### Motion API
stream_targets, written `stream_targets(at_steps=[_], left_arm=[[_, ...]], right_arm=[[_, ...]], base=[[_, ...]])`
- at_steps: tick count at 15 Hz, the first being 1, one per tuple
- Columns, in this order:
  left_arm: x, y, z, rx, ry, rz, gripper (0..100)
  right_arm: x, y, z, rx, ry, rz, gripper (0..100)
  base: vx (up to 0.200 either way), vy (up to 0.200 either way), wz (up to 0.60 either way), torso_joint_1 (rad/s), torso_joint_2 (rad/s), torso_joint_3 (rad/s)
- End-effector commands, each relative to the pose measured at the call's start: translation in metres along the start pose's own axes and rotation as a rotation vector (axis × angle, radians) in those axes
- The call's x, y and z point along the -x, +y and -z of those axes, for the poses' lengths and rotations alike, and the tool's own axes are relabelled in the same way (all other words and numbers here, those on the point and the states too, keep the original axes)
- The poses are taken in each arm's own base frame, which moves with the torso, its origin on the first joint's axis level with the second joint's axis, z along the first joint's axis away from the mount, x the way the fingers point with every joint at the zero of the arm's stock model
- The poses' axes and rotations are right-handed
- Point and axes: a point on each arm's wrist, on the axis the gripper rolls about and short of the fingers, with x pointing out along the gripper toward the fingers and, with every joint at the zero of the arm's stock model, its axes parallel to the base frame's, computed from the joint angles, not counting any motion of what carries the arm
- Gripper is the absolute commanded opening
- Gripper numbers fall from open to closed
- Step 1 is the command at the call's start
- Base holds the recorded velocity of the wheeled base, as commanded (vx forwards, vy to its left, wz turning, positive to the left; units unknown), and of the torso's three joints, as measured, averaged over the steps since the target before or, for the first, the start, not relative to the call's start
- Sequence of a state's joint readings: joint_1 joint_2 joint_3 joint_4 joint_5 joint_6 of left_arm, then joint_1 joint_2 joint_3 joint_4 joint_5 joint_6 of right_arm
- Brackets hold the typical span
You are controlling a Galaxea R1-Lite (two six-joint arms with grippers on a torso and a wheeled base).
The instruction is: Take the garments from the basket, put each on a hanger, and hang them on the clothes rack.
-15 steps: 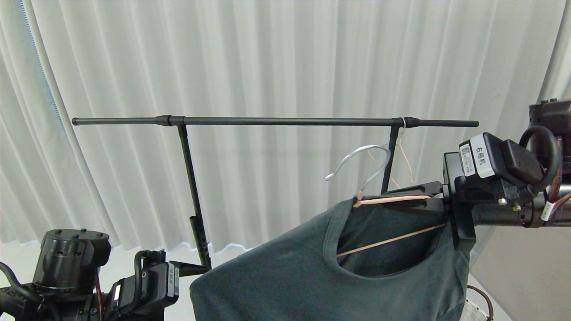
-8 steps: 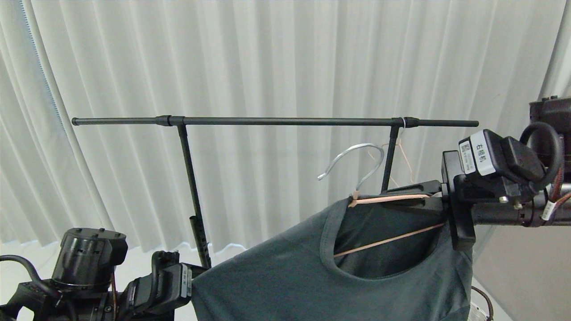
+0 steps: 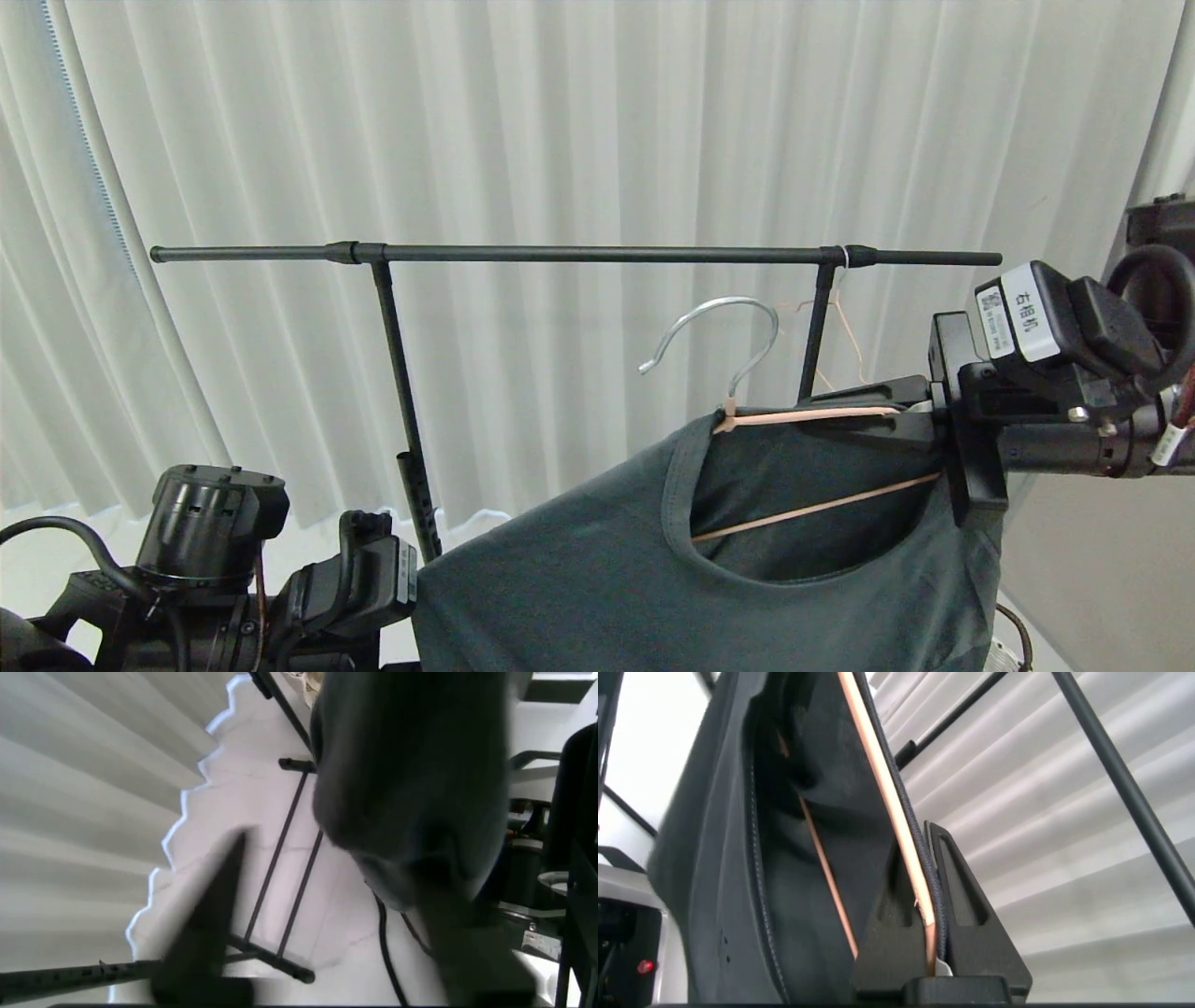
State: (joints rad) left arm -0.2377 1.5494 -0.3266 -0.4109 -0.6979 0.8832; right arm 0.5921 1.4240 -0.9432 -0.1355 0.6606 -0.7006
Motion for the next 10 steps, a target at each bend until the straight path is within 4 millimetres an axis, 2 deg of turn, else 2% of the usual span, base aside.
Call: stream_targets(at_steps=[1,7,10], left_arm=[[-0.001,0.0,0.001,0.003,0.003,0.004,0],[0.007,0.008,0.001,0.015,-0.003,-0.052,0],[0.032,0.016,0.006,0.047,0.001,-0.187,0]], right_arm=[[0.002,0.001,-0.001,0.003,-0.004,0.003,0],[0.006,-0.003,0.001,-0.003,0.008,0.027,0],[0.009,-0.006,0.004,-0.023,0.018,0.047,0]], base=[[0.0,0.0,0.0,0.0,0.0,0.0],[0.0,0.0,0.0,0.0,0.0,0.0],[0.0,0.0,0.0,0.0,0.0,0.0]])
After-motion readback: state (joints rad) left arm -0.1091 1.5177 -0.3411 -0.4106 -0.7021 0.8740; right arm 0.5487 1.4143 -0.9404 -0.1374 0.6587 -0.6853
